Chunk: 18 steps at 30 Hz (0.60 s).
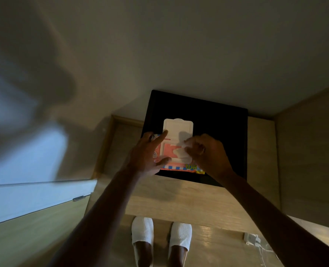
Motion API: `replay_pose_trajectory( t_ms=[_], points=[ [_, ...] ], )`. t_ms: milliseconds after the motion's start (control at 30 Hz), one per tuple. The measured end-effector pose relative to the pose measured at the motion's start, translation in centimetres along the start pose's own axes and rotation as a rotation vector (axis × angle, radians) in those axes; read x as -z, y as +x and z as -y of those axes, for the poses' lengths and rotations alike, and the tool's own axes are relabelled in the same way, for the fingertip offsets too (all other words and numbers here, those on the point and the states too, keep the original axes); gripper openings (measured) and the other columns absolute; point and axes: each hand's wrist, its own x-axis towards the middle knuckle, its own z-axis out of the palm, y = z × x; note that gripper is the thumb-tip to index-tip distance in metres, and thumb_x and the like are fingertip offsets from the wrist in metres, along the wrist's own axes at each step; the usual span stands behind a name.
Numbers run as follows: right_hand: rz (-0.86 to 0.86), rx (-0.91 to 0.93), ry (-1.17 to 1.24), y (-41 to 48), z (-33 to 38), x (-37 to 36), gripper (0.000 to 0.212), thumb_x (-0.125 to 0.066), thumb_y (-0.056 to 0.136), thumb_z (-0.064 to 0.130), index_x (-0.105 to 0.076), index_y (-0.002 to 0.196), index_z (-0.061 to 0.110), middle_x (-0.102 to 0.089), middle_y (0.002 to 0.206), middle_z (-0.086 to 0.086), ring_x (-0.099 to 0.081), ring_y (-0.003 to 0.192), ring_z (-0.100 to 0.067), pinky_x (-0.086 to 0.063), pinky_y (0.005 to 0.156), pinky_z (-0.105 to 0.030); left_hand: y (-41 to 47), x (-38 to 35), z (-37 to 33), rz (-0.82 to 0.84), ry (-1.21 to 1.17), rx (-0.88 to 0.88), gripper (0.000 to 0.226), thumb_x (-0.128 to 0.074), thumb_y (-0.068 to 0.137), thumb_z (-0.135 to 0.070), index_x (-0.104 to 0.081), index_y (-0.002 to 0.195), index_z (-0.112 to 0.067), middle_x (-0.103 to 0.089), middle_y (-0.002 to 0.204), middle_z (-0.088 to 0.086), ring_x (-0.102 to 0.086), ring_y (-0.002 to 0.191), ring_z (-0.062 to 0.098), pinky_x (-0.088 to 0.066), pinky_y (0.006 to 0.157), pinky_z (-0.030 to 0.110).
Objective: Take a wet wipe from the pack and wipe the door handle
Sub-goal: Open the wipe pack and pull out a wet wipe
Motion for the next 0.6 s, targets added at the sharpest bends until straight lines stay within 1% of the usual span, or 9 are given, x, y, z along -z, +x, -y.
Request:
replay_pose_trajectory(
  t_ms=[67, 133, 200, 267, 433, 600],
  points=[
    [0.102, 0.016, -0.167, -0.7, 0.1, -0.6, 0.038, -0.065, 0.087, 0.037, -0.06, 0.122, 0.023, -0.057, 0.12, -0.005, -0.058, 0.102, -0.017, -0.052, 0.086, -0.032, 0.0, 0.2, 0.0, 0.039, -0.005, 0.029, 0.087, -0.066, 0.076, -0.056, -0.02, 0.148, -0.037, -0.033, 0.143, 0.005, -0.044, 0.124, 0.021, -0.052, 0.092, 0.036],
    [0.084, 0.034, -0.247, -1.0, 0.3, -0.7, 0.043, -0.065, 0.086, 0.042, -0.059, 0.125, 0.026, -0.053, 0.122, -0.003, -0.053, 0.109, -0.018, -0.046, 0.088, -0.025, -0.1, 0.3, 0.1, 0.037, -0.002, 0.038, 0.088, -0.066, 0.075, -0.057, -0.02, 0.147, -0.038, -0.035, 0.141, 0.004, -0.045, 0.123, 0.021, -0.051, 0.091, 0.035],
    [0.056, 0.074, -0.301, -1.0, 0.6, -0.7, 0.039, -0.065, 0.086, 0.04, -0.061, 0.123, 0.027, -0.053, 0.123, -0.003, -0.051, 0.113, -0.019, -0.042, 0.089, -0.023, -0.2, 0.2, 0.0, 0.019, -0.01, 0.039, 0.088, -0.067, 0.075, -0.057, -0.021, 0.147, -0.038, -0.037, 0.14, 0.004, -0.045, 0.124, 0.021, -0.049, 0.091, 0.032],
    [0.074, 0.111, -0.318, -0.8, 0.8, -0.8, 0.034, -0.065, 0.088, 0.035, -0.063, 0.12, 0.026, -0.055, 0.125, -0.003, -0.051, 0.115, -0.02, -0.042, 0.091, -0.023, -0.2, 0.2, -0.2, 0.02, -0.019, 0.044, 0.088, -0.068, 0.075, -0.055, -0.022, 0.148, -0.037, -0.037, 0.14, 0.005, -0.045, 0.124, 0.021, -0.047, 0.09, 0.03],
    [0.033, 0.159, -0.363, -0.3, 1.1, -0.9, 0.02, -0.061, 0.091, 0.03, -0.07, 0.107, 0.023, -0.062, 0.122, -0.002, -0.055, 0.115, -0.02, -0.041, 0.094, -0.024, 0.0, 0.4, -0.3, 0.051, -0.038, 0.064, 0.09, -0.068, 0.075, -0.055, -0.017, 0.148, -0.04, -0.034, 0.142, 0.005, -0.043, 0.126, 0.022, -0.048, 0.094, 0.034],
    [0.014, 0.181, -0.38, -0.3, 1.9, -0.5, 0.021, -0.057, 0.094, 0.026, -0.068, 0.108, 0.015, -0.063, 0.12, -0.005, -0.058, 0.111, -0.023, -0.045, 0.093, -0.028, 0.2, 0.4, 0.1, 0.084, -0.023, 0.062, 0.091, -0.067, 0.075, -0.057, -0.013, 0.147, -0.043, -0.039, 0.136, 0.005, -0.047, 0.12, 0.021, -0.048, 0.09, 0.033]
  ],
)
